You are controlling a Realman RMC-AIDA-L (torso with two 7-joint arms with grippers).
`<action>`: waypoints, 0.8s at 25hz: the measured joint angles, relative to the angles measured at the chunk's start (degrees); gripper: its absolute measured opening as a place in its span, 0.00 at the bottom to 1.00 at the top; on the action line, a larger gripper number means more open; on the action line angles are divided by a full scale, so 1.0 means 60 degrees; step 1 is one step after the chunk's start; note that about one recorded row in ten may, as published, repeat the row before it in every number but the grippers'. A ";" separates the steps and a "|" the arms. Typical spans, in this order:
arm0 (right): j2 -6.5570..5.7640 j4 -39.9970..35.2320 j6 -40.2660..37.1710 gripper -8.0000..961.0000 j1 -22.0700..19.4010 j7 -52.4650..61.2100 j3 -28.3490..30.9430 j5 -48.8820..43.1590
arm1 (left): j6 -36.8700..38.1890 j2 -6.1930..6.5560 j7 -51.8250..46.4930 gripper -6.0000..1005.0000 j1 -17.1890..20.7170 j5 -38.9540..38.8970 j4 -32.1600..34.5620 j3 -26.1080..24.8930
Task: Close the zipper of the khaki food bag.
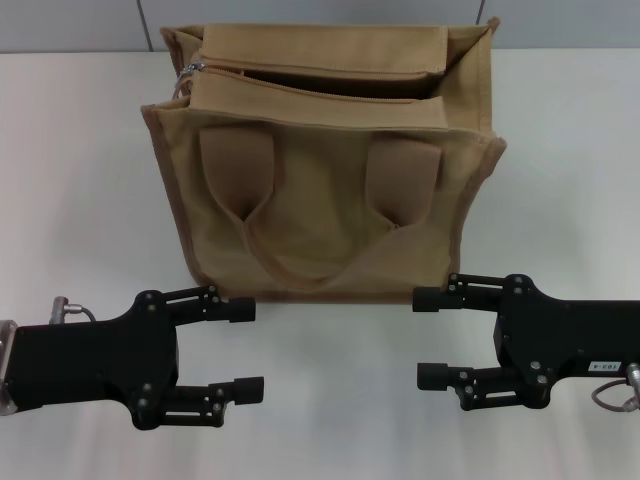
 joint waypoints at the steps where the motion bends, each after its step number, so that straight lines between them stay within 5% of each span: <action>1: 0.0000 0.0000 0.0002 0.82 0.0000 -0.0001 0.0000 0.0000 | 0.0000 -0.0003 0.0003 0.80 0.0000 0.0000 0.0001 0.0000; 14: 0.0000 0.0000 0.0081 0.82 0.0000 -0.0007 0.0039 0.0000 | -0.0049 -0.0014 0.0024 0.80 0.0097 -0.0054 0.0007 -0.0174; 17: 0.0000 0.0000 0.0085 0.82 0.0002 -0.0006 0.0068 0.0000 | -0.0193 0.0035 0.0092 0.80 0.0302 -0.0068 0.0042 -0.1036; 18: 0.0001 0.0000 0.0087 0.82 0.0001 -0.0007 0.0074 0.0000 | -0.0417 0.0066 0.0306 0.80 0.0483 -0.0080 0.0011 -0.2170; 20: 0.0001 0.0006 0.0086 0.82 0.0001 -0.0007 0.0082 0.0000 | -0.0561 0.0067 0.0467 0.80 0.0582 -0.0089 -0.0020 -0.2849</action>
